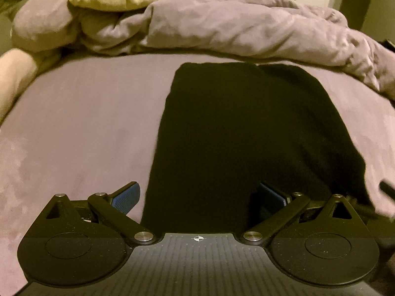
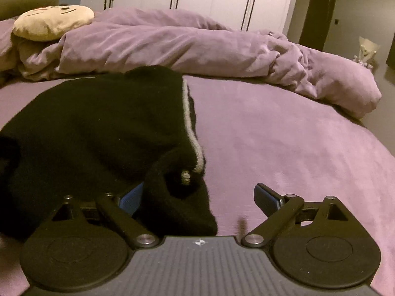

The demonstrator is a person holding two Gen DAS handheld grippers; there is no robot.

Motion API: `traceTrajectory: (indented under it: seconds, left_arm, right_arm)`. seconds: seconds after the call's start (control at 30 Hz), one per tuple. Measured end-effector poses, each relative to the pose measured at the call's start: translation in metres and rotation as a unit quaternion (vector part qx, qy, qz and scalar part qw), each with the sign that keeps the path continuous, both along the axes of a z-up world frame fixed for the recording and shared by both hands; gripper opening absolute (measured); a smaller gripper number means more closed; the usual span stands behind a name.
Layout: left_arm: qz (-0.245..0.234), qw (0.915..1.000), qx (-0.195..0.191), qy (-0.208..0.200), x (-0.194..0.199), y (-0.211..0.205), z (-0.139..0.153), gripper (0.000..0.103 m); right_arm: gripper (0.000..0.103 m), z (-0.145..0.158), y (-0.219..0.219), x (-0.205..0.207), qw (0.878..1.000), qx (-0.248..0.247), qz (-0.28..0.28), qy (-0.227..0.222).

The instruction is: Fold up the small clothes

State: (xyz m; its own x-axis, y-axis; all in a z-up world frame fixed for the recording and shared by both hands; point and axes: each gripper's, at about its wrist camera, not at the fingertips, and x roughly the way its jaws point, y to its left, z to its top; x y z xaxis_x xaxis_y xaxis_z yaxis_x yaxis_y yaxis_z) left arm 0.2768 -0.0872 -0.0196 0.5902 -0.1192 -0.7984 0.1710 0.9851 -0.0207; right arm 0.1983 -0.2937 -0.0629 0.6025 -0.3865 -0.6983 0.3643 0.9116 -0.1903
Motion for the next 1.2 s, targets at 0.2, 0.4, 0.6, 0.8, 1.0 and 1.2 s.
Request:
traceTrajectory:
  seconds: [0.2,0.4,0.6,0.8,1.0,1.2]
  left_arm:
    - [-0.008,0.9999,0.000,-0.009,-0.043,0.007,0.010,0.103]
    - [-0.009,0.9999,0.005,-0.009,-0.088,0.014,0.018,0.103]
    - [-0.013,0.9997,0.016,-0.009,-0.118,0.019,0.034,0.103]
    - [0.007,0.9991,0.036,0.022,-0.125,0.032,0.040,0.103]
    - [-0.009,0.9982,0.047,0.036,-0.133,0.033,0.043,0.103]
    - [-0.014,0.9972,0.037,0.063,-0.134,0.027,0.040,0.103]
  right_arm:
    - [0.098,0.021,0.024,-0.042,0.999,0.025,0.015,0.012]
    - [0.098,0.026,0.045,-0.101,0.996,0.084,0.004,0.041]
    - [0.099,0.061,0.070,-0.117,0.995,0.082,0.013,0.060]
    - [0.099,0.085,0.076,-0.120,0.991,0.118,0.012,0.067]
    - [0.099,0.096,0.084,-0.130,0.991,0.112,0.015,0.068]
    - [0.099,0.091,0.084,-0.124,0.985,0.135,0.007,0.111]
